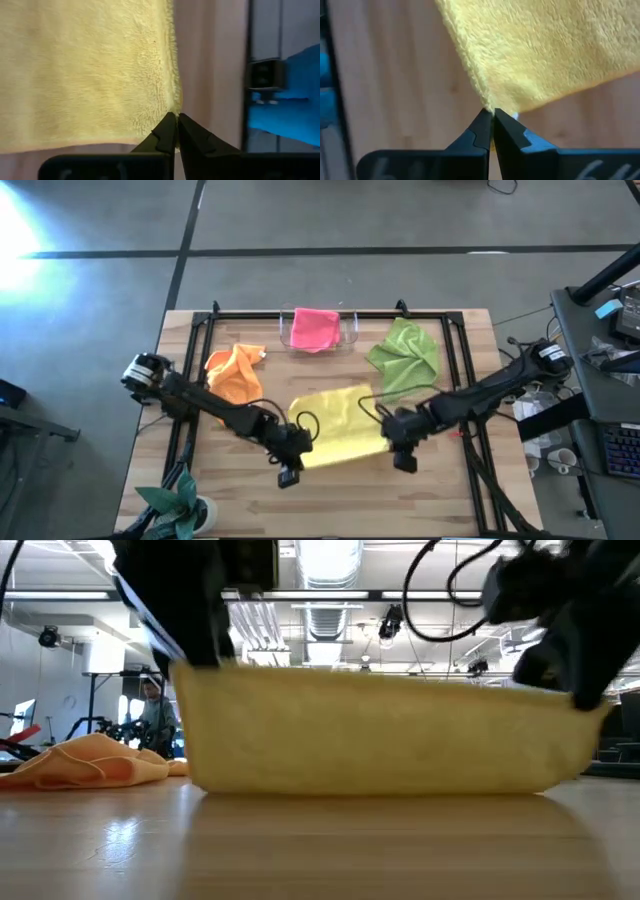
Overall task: Fold microfiber towels
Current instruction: Fold the yellow microfiber cloth
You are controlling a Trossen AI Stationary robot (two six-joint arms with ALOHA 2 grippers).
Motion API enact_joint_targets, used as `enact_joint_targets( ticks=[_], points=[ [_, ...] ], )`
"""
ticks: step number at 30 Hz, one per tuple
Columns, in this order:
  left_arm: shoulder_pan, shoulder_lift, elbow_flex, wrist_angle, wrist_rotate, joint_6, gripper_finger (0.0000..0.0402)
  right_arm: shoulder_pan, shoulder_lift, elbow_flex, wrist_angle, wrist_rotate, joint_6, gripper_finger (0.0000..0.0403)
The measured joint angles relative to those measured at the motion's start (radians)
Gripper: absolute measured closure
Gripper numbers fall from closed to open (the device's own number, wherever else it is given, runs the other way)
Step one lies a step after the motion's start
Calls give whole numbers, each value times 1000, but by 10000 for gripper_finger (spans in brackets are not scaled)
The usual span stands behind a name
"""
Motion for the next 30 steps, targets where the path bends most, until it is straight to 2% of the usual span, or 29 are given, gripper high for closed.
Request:
enact_joint_targets(
  ticks=[2, 5, 8, 10, 14, 18, 24, 30],
  points=[
    [-24, -23, 0, -9, 0, -35, 401, 51, 2, 5, 44, 6, 69, 394],
    [-44, -53, -2, -29, 0, -44, 401, 101, 12, 29, 72, 86, 150, 394],
    [-46, -80, -2, -74, -26, -43, 401, 112, 15, 61, 59, 143, 168, 394],
    [-41, -85, -3, -126, -79, -42, 401, 102, 13, 74, 63, 170, 151, 394],
    [-7, -86, -5, -212, -213, -43, 401, 46, 18, 72, 31, 223, 117, 394],
    [50, -85, -7, -244, -302, -43, 401, -46, 53, 71, -10, 280, 108, 394],
    [141, -85, -12, -288, -324, -43, 401, -189, 145, 71, -1, 286, 65, 394],
    [193, -84, -14, -314, -324, -43, 401, -253, 206, 79, 1, 278, 63, 394]
  ],
)
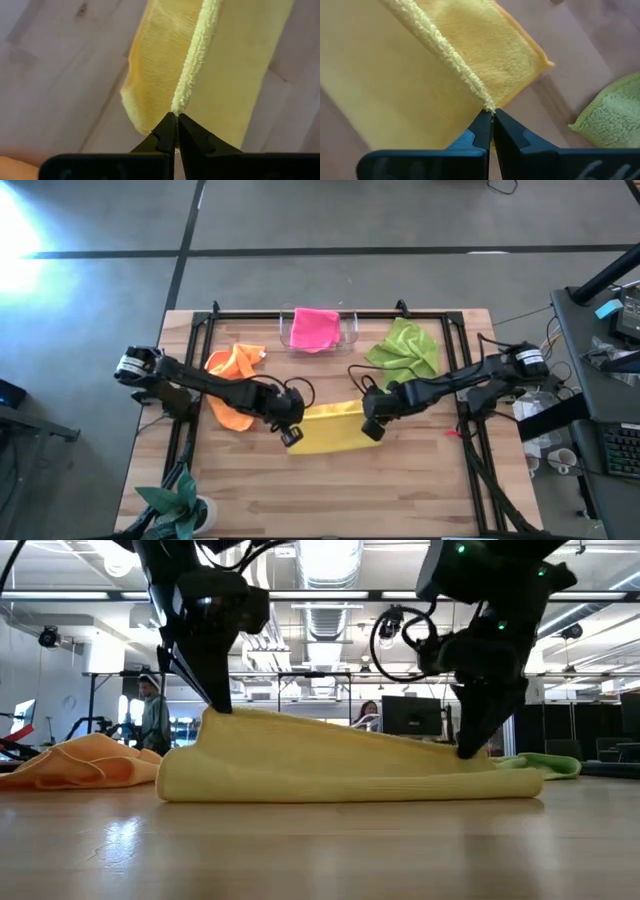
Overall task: Fold microfiber towels
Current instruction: Fold the yellow microfiber cloth
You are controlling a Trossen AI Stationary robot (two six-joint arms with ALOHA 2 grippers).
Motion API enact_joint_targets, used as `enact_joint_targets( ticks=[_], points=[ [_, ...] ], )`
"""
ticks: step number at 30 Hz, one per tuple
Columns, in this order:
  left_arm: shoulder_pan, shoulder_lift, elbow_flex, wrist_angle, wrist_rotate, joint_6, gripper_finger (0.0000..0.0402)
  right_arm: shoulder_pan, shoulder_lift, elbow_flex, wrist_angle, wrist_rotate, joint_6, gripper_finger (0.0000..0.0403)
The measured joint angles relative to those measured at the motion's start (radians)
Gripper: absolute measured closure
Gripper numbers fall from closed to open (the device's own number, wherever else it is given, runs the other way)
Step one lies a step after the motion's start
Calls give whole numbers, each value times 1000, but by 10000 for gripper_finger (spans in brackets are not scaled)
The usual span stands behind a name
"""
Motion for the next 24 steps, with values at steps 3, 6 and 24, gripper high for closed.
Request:
enact_joint_targets(
  ticks=[3, 6, 24],
  points=[
    [13, 0, 0, -8, 1, 0, 401, -14, 5, 23, -8, -1, -21, 394],
    [17, 0, 0, -10, 2, 0, 401, -26, 3, 49, -8, -1, -57, 394],
    [17, 4, 0, -9, -7, 35, 311, -102, 5, 103, -15, 3, -146, 363]
  ],
)
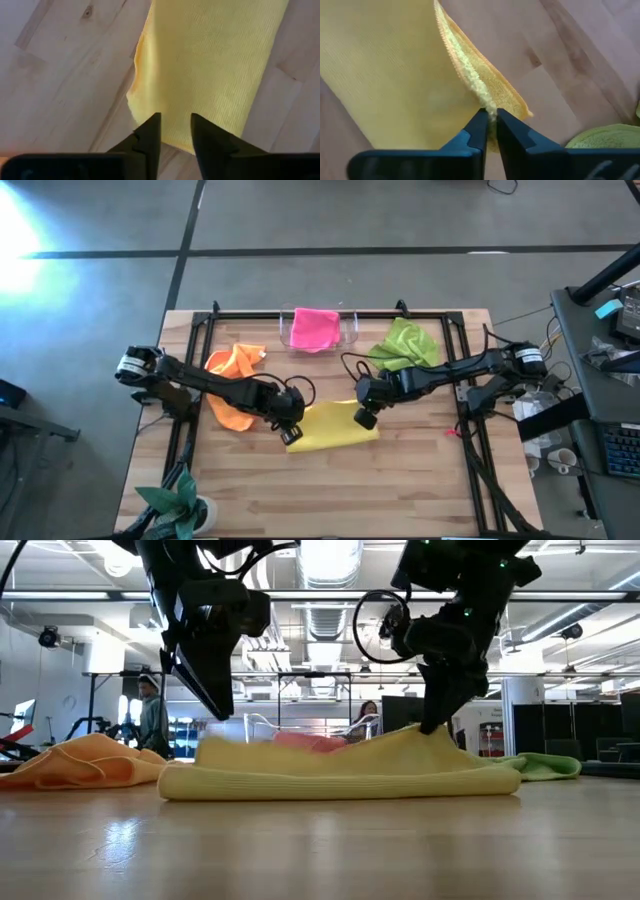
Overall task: Fold microfiber towels
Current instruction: Fold the yellow microfiber cloth
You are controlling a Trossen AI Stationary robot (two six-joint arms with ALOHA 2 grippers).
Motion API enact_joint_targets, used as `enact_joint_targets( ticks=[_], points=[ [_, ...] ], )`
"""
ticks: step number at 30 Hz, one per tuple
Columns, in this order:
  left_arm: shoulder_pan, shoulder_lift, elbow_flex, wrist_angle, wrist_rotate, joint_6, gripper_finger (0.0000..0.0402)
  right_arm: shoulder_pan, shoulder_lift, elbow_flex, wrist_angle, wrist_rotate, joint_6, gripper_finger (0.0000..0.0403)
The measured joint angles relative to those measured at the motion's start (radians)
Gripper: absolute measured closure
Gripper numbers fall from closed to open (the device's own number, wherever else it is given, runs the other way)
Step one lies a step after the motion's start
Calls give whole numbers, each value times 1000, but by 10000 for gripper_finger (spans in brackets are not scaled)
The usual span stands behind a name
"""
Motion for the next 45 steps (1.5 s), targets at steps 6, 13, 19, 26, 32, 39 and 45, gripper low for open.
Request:
enact_joint_targets(
  ticks=[6, 13, 19, 26, 32, 39, 45],
  points=[
    [16, 0, 5, -31, 2, -4, 253, -15, -1, 4, -13, 25, 0, 312],
    [5, 0, 24, -21, 169, -13, 235, -11, -32, 55, -90, -140, -27, 272],
    [-71, 40, -11, 187, 115, -115, 254, 49, -34, 43, -91, -221, 26, 267],
    [-103, 142, -33, 304, 90, -189, 302, 91, -34, 36, -92, -220, 53, 282],
    [-106, 207, -36, 289, 90, -190, 352, 90, -34, 35, -92, -218, 54, 295],
    [-106, 222, -37, 208, 80, -26, 398, 91, -34, 35, -91, -212, 52, 300],
    [-85, 217, -36, -25, 47, 219, 398, 91, -34, 35, -91, -209, 51, 300]
  ],
)
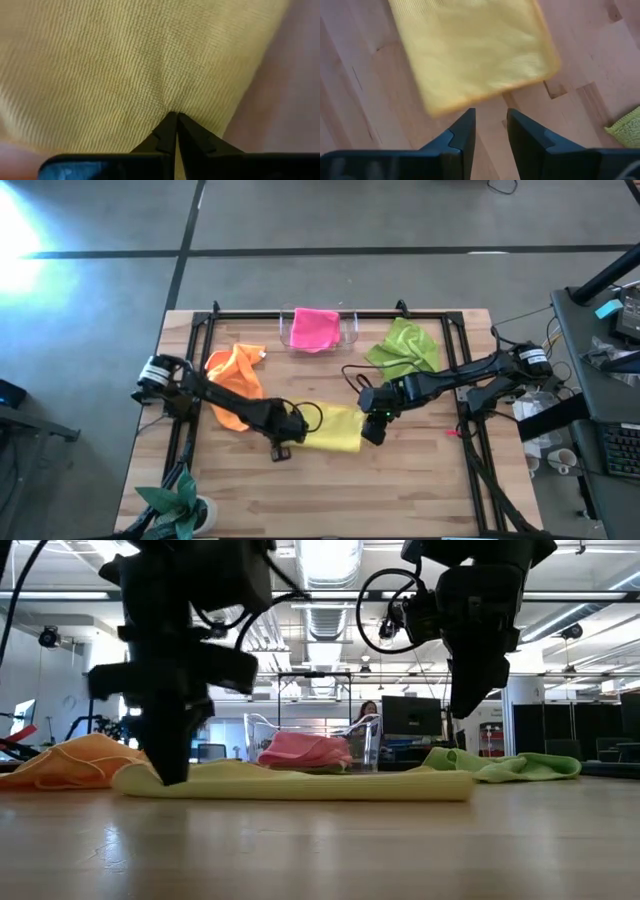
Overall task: Fold microfiber towels
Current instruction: Fold the yellow microfiber cloth
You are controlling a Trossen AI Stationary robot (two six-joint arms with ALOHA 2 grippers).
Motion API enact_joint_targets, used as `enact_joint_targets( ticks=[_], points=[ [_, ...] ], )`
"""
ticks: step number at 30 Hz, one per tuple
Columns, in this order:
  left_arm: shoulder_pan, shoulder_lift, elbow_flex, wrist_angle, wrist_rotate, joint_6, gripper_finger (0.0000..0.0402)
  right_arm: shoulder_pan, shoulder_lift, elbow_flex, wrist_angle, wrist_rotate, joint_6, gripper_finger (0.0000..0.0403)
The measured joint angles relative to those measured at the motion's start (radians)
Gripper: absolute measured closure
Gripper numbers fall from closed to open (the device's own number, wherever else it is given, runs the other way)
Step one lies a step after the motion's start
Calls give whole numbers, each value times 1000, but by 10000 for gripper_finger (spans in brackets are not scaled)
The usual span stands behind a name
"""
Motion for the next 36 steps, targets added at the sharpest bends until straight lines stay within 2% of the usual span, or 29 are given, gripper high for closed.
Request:
enact_joint_targets(
  ticks=[3, 7, 14, 20, 30, 36],
  points=[
    [15, -2, 5, -106, -47, 81, 398, 0, 0, 0, 0, 31, 1, 300],
    [29, -6, 37, -184, -72, 86, 398, 0, 0, 0, 17, 90, 7, 300],
    [24, -37, 147, -136, -73, 3, 398, 0, 0, 0, 113, 105, 28, 300],
    [9, -67, 183, 23, -74, -70, 398, -3, 40, -4, 205, 109, 28, 300],
    [-79, -123, 261, 17, -71, -74, 398, -5, 231, 2, 281, 130, 54, 300],
    [-89, -145, 260, 14, -76, -98, 398, -19, 271, 2, 309, 132, 98, 300]
  ],
)
